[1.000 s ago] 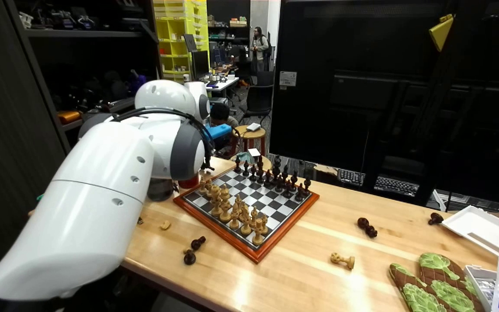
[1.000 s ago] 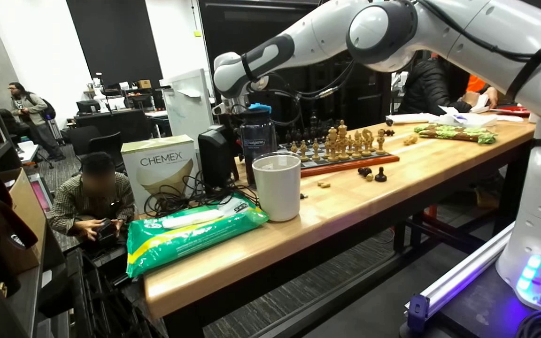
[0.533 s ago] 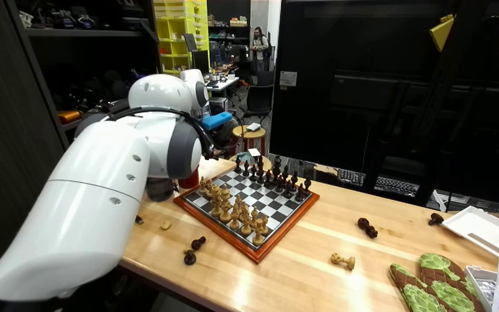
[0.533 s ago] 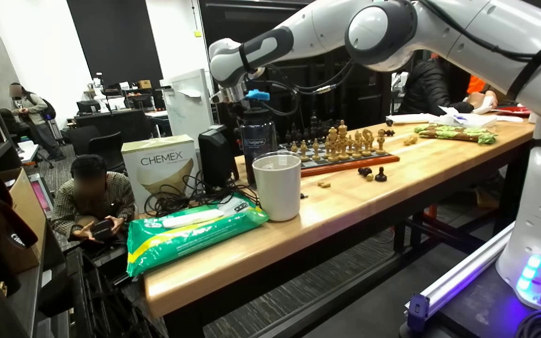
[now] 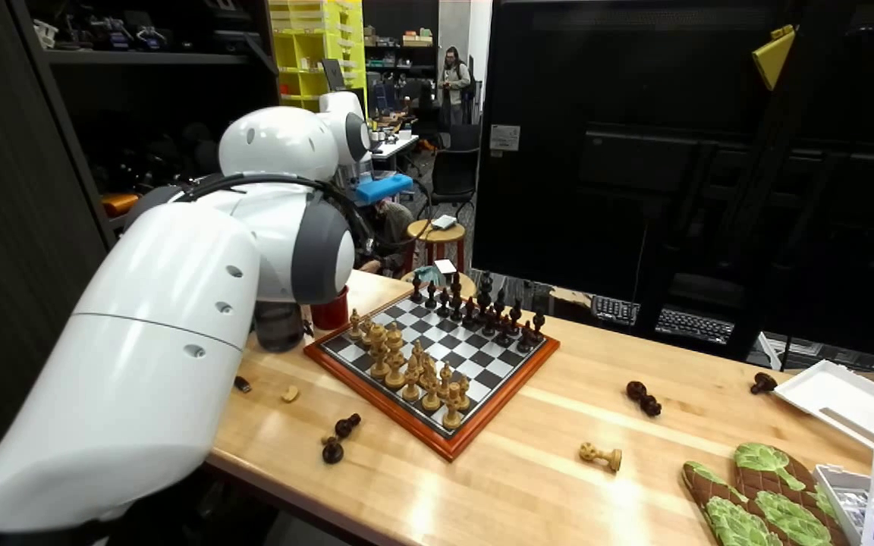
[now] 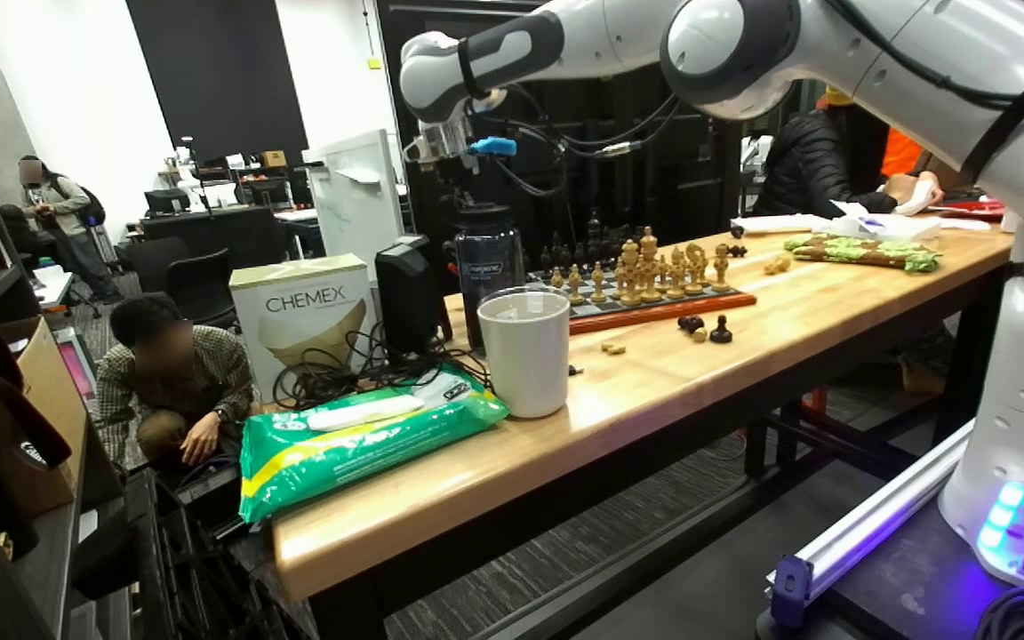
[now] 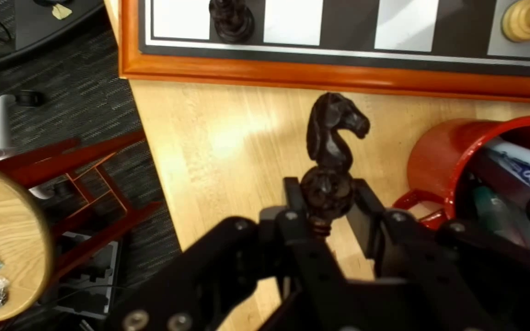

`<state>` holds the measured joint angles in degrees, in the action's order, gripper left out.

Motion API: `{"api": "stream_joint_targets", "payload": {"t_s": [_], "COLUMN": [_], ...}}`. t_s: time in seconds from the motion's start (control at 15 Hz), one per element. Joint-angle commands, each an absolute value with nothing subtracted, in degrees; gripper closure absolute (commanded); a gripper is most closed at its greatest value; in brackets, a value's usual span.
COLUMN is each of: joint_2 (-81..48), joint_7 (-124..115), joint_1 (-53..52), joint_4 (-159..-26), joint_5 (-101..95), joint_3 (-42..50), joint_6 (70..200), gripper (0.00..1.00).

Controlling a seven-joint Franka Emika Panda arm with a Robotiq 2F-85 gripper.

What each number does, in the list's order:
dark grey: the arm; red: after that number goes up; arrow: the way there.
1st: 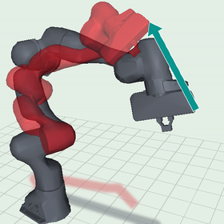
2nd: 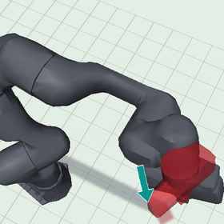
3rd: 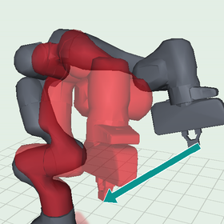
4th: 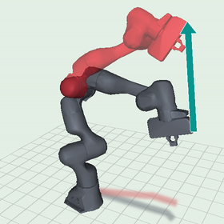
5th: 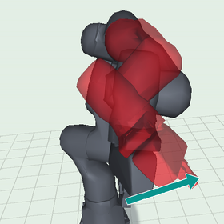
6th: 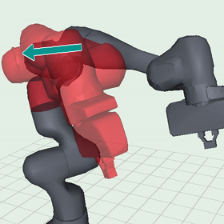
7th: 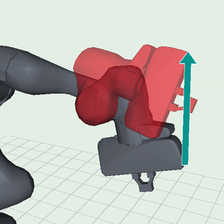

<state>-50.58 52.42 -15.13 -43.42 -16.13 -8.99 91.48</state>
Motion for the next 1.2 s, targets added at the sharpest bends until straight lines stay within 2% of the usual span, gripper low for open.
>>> {"api": "stream_joint_targets", "payload": {"t_s": [0.0,0.27,0.73,0.8,1.13], "joint_2": [-46.12,-42.65,-34.81,-39.75,-37.40], "joint_7": [50.10,45.49,42.57,43.58,43.43], "joint_1": [-14.52,-13.85,-10.69,-11.62,-11.01], "joint_4": [-45.75,-48.91,-63.09,-55.35,-60.05], "joint_5": [-13.83,-12.62,-10.16,-11.00,-10.72], "joint_3": [-9.68,-9.11,-9.75,-9.23,-9.30], "joint_6": [86.95,84.22,88.52,86.17,87.63], "gripper": [0.93,0.93,0.93,0.71,0.71]}}
